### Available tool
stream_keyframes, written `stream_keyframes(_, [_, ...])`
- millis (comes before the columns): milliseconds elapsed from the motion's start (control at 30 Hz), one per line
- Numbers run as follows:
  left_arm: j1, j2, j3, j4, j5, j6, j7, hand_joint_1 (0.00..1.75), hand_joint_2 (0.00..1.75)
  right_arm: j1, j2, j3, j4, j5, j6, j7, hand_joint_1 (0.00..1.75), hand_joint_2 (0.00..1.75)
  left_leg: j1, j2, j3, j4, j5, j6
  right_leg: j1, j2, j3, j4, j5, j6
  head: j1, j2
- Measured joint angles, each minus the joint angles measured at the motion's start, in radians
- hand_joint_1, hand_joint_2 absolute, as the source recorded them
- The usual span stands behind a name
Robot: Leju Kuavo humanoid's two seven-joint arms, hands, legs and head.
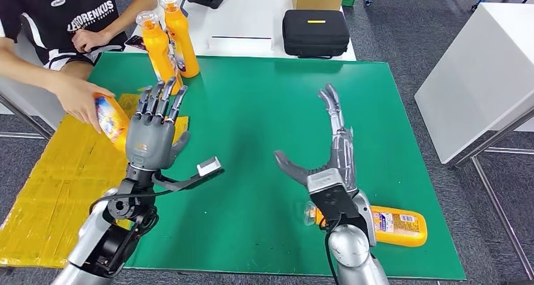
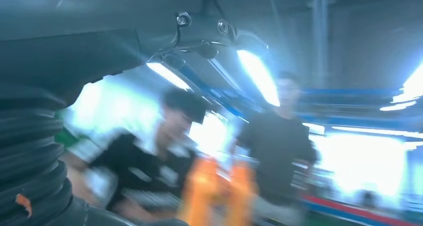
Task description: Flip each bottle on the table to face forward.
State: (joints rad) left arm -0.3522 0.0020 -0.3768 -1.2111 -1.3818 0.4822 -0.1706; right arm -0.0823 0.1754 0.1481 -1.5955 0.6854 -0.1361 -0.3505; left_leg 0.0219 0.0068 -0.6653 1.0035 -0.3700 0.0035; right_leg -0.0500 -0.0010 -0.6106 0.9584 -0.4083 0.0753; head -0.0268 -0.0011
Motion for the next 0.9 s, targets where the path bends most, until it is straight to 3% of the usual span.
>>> stream_keyframes(100, [0.041, -0.045, 0.059, -0.059, 0.253, -0.066, -0.227, 0.0, 1.75, 0.01, -0.023, 0.02, -0.021, 0.18, 0.004, 0.063, 0.0, 1.75, 0.0, 0.0, 0.0, 0.0, 0.0, 0.0, 0.0, 0.0, 0.0, 0.0, 0.0, 0.0, 0.0, 0.0])
stream_keyframes(200, [0.059, -0.078, 0.101, -0.084, 0.373, -0.129, -0.323, 0.0, 1.75, 0.023, -0.065, 0.061, -0.036, 0.321, 0.039, 0.111, 0.0, 1.75, 0.0, 0.0, 0.0, 0.0, 0.0, 0.0, 0.0, 0.0, 0.0, 0.0, 0.0, 0.0, 0.0, 0.0])
stream_keyframes(433, [0.047, -0.123, 0.135, -0.055, 0.43, -0.149, -0.356, 0.0, 1.75, 0.035, -0.19, 0.162, -0.027, 0.415, 0.106, 0.15, 0.0, 1.75, 0.0, -0.001, 0.0, 0.0, 0.0, 0.0, 0.0, 0.0, 0.001, 0.0, 0.0, 0.0, 0.0, 0.0])
stream_keyframes(600, [0.025, -0.154, 0.16, -0.007, 0.651, -0.223, -0.4, 0.0, 1.75, 0.035, -0.293, 0.202, -0.002, 0.365, 0.154, 0.132, 0.0, 1.75, 0.0, -0.001, 0.0, 0.0, 0.0, 0.0, 0.0, 0.0, 0.001, 0.0, 0.0, 0.0, 0.0, 0.0])
stream_keyframes(733, [0.005, -0.164, 0.19, 0.031, 0.759, -0.254, -0.395, 0.0, 1.75, 0.06, -0.38, 0.188, 0.001, 0.289, 0.183, 0.118, 0.0, 1.75, 0.0, -0.001, 0.0, 0.0, 0.0, 0.0, 0.0, 0.0, 0.001, 0.0, 0.0, 0.0, 0.0, 0.0])
stream_keyframes(900, [-0.011, -0.165, 0.233, 0.085, 0.813, -0.256, -0.387, 0.0, 1.75, 0.124, -0.45, 0.089, -0.005, 0.255, 0.184, 0.107, 0.0, 1.75, 0.0, -0.001, 0.0, 0.0, 0.0, 0.0, 0.0, 0.0, 0.0, 0.0, 0.0, 0.0, 0.0, 0.0])
